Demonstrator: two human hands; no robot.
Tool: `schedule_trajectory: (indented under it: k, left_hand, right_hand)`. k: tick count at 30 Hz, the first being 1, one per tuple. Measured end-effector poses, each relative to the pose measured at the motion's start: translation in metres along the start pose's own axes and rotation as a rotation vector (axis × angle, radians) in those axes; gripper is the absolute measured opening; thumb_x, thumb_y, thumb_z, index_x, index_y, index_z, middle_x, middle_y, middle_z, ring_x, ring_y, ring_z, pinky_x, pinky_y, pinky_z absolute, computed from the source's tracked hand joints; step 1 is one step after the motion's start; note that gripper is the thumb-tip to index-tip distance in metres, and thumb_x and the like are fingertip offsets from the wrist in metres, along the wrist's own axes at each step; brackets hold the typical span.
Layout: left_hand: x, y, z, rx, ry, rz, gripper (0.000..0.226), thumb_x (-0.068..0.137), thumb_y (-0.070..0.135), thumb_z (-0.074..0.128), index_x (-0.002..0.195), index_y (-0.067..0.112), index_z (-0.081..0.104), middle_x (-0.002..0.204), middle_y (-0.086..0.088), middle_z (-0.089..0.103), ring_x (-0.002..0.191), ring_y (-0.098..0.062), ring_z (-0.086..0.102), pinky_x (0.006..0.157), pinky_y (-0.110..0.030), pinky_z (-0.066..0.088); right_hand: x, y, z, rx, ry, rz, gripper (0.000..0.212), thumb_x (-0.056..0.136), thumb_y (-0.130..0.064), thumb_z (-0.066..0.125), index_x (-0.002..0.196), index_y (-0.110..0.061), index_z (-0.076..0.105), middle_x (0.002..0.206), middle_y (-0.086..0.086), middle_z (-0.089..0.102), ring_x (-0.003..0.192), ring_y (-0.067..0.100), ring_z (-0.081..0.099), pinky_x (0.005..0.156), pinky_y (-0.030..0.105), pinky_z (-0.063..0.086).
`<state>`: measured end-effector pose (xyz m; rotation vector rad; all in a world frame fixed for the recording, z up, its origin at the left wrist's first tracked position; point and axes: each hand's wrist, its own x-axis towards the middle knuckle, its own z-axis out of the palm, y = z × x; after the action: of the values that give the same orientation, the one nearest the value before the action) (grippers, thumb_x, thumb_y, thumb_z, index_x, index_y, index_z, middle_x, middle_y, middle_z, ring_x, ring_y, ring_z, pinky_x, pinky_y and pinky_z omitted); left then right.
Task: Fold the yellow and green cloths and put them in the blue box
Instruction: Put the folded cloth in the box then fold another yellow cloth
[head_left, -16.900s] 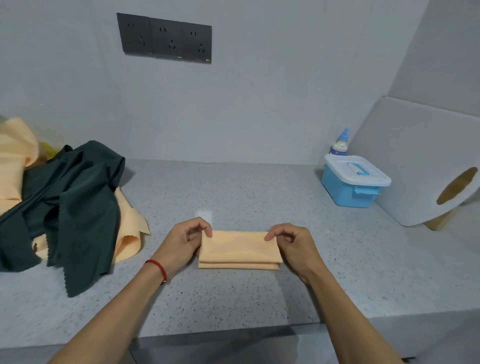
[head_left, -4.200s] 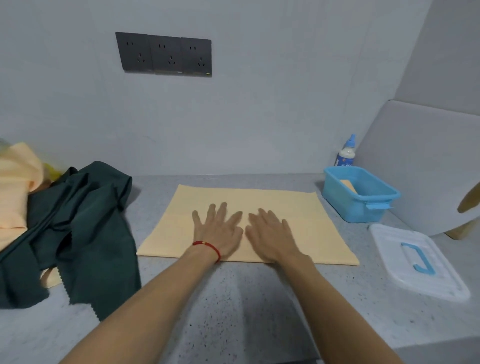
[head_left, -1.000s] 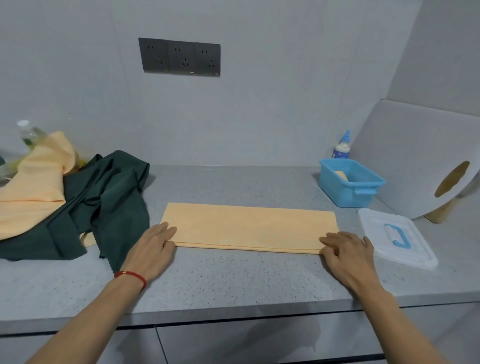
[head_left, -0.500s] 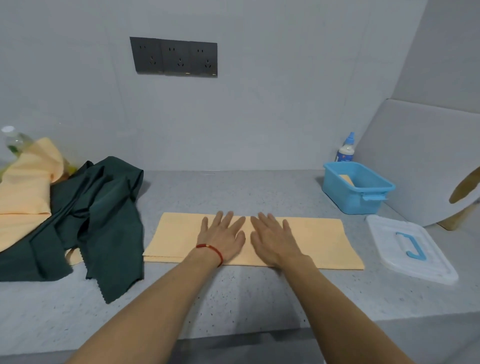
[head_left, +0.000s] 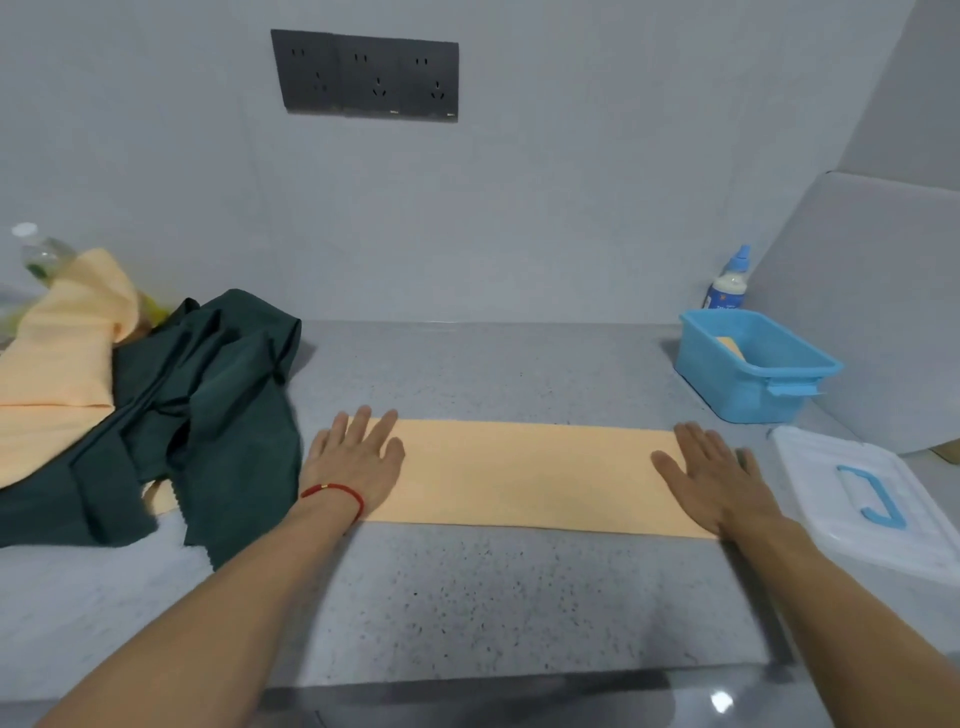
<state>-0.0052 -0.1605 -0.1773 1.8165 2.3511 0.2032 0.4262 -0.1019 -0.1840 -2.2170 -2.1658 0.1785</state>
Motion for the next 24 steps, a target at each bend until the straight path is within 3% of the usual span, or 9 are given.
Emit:
schedule_trajectory:
  k: [4,7,11,15,19,24]
  left_hand:
    - [-0.003,0.000,0.003,-0.010,0.021,-0.002,0.060,0.101,0.051,0.010,0.159,0.046,-0.003,0.169,0.009,-0.009,0.156,-0.017,-0.010,0.125,-0.047,-0.006]
    - [-0.003,-0.003,0.004,-0.010,0.037,-0.005,0.060,0.100,0.052,0.009,0.159,0.046,-0.004,0.169,0.008,-0.010,0.156,-0.017,-0.010,0.125,-0.048,-0.007]
    - [-0.003,0.000,0.004,-0.012,0.037,0.004,0.061,0.100,0.052,0.009,0.159,0.046,-0.003,0.169,0.009,-0.009,0.156,-0.017,-0.011,0.125,-0.048,-0.007]
    - [-0.003,-0.005,0.005,0.012,0.060,0.007,0.059,0.101,0.053,0.008,0.159,0.046,-0.002,0.170,0.008,-0.008,0.156,-0.018,-0.009,0.125,-0.049,-0.005]
    - [0.001,-0.007,0.003,0.004,0.057,-0.004,0.060,0.099,0.053,0.009,0.158,0.047,-0.001,0.169,0.010,-0.007,0.156,-0.016,-0.009,0.125,-0.048,-0.005]
    - [0.003,-0.010,0.004,0.011,0.058,-0.006,0.061,0.099,0.054,0.007,0.158,0.048,-0.002,0.169,0.010,-0.008,0.156,-0.016,-0.009,0.125,-0.047,-0.005]
  right_hand:
    - [0.001,-0.004,-0.012,-0.104,-0.063,0.014,0.073,0.102,-0.061,0.006,0.163,-0.023,-0.002,0.172,-0.003,-0.005,0.158,0.022,-0.004,0.126,0.052,-0.003]
    - [-0.002,-0.048,-0.028,-0.170,0.006,-0.014,0.070,0.102,-0.049,0.015,0.163,-0.019,-0.003,0.171,-0.001,-0.010,0.157,0.025,-0.011,0.126,0.052,-0.005]
    - [-0.020,-0.188,-0.024,-0.073,0.118,-0.416,0.068,0.107,-0.046,0.020,0.163,-0.018,-0.005,0.170,0.001,-0.012,0.157,0.025,-0.013,0.125,0.049,-0.009]
    - [-0.039,-0.278,0.007,0.059,-0.033,-0.575,0.068,0.107,-0.051,0.016,0.164,-0.018,-0.003,0.170,-0.002,-0.012,0.156,0.019,-0.014,0.126,0.045,-0.010]
    - [-0.030,-0.244,0.021,0.074,-0.092,-0.480,0.068,0.107,-0.055,0.012,0.163,-0.020,-0.004,0.170,-0.005,-0.012,0.156,0.013,-0.013,0.126,0.041,-0.010]
    - [-0.002,-0.109,0.007,0.082,-0.030,-0.231,0.069,0.105,-0.058,0.011,0.164,-0.022,0.001,0.171,-0.006,-0.005,0.156,0.010,-0.006,0.127,0.037,-0.004]
